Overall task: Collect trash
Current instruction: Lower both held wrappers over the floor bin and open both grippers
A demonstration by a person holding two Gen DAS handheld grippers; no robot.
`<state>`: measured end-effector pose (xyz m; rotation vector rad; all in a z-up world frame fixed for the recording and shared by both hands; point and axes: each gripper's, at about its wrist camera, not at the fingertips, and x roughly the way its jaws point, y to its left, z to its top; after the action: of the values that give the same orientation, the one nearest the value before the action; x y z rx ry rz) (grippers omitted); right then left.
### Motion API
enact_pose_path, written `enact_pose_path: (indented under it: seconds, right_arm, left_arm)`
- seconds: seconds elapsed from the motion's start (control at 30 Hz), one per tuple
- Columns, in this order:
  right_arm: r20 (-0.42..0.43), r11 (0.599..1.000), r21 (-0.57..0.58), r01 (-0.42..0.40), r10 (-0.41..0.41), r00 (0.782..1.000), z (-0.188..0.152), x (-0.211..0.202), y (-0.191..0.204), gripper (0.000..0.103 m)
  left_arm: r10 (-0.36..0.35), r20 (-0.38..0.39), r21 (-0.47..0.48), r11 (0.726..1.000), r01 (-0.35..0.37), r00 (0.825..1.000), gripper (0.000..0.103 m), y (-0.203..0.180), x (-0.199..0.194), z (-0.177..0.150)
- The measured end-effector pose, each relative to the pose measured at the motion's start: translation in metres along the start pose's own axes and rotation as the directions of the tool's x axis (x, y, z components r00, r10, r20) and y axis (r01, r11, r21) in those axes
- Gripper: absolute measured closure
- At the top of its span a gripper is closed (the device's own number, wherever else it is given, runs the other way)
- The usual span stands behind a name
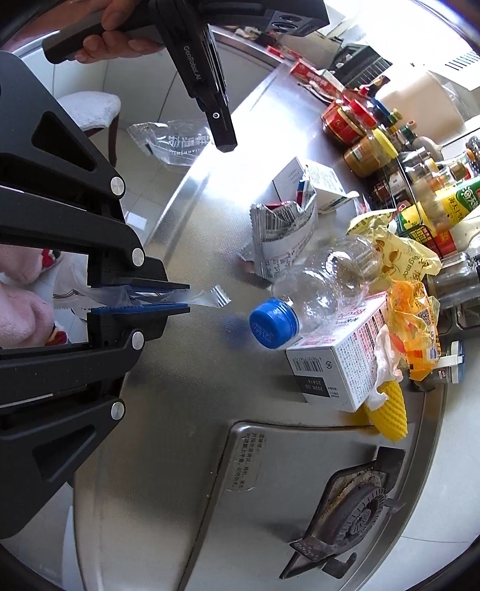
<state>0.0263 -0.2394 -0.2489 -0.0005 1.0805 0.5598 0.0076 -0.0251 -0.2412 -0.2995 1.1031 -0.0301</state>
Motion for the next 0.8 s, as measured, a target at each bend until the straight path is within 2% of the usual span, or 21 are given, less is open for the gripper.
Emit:
enact_pose_path:
  seconds: [0.2, 0.3, 0.37, 0.43, 0.5, 0.7, 0.8]
  right_arm:
    - [-0.010, 0.999, 0.032, -0.008, 0.008, 1.000, -0.042, -0.001, 0.041, 0.096]
    - [-0.037, 0.998, 0.057, 0.003, -0.001, 0.999, -0.066, 0.011, 0.052, 0.096]
    - [-0.054, 0.998, 0.054, 0.046, -0.043, 0.998, -0.081, 0.033, 0.055, 0.096]
    - [-0.081, 0.996, 0.051, 0.078, -0.074, 0.994, -0.098, 0.064, 0.051, 0.096]
    - [-0.116, 0.996, 0.076, 0.044, -0.035, 0.993, -0.113, 0.105, 0.040, 0.096]
    - [-0.103, 0.995, 0.041, 0.090, -0.086, 0.991, -0.150, 0.197, 0.010, 0.096]
    - [-0.145, 0.998, 0.022, 0.067, -0.063, 0.987, -0.170, 0.237, 0.003, 0.095]
  left_arm:
    - [-0.053, -0.051, 0.064, 0.996, 0.056, 0.997, 0.103, 0.014, -0.020, -0.042]
    - [-0.062, -0.104, 0.088, 0.994, 0.071, 0.993, 0.103, 0.024, -0.013, -0.067]
    - [-0.066, -0.143, 0.098, 0.992, 0.080, 0.988, 0.103, 0.032, 0.002, -0.083]
    - [-0.079, -0.176, 0.100, 0.990, 0.097, 0.981, 0.103, 0.040, 0.026, -0.099]
    - [-0.075, -0.211, 0.090, 0.991, 0.096, 0.975, 0.103, 0.050, 0.062, -0.113]
    - [-0.050, -0.307, 0.068, 0.995, 0.075, 0.950, 0.103, 0.074, 0.174, -0.148]
    - [-0.084, -0.341, 0.000, 0.996, 0.089, 0.936, 0.103, 0.086, 0.215, -0.156]
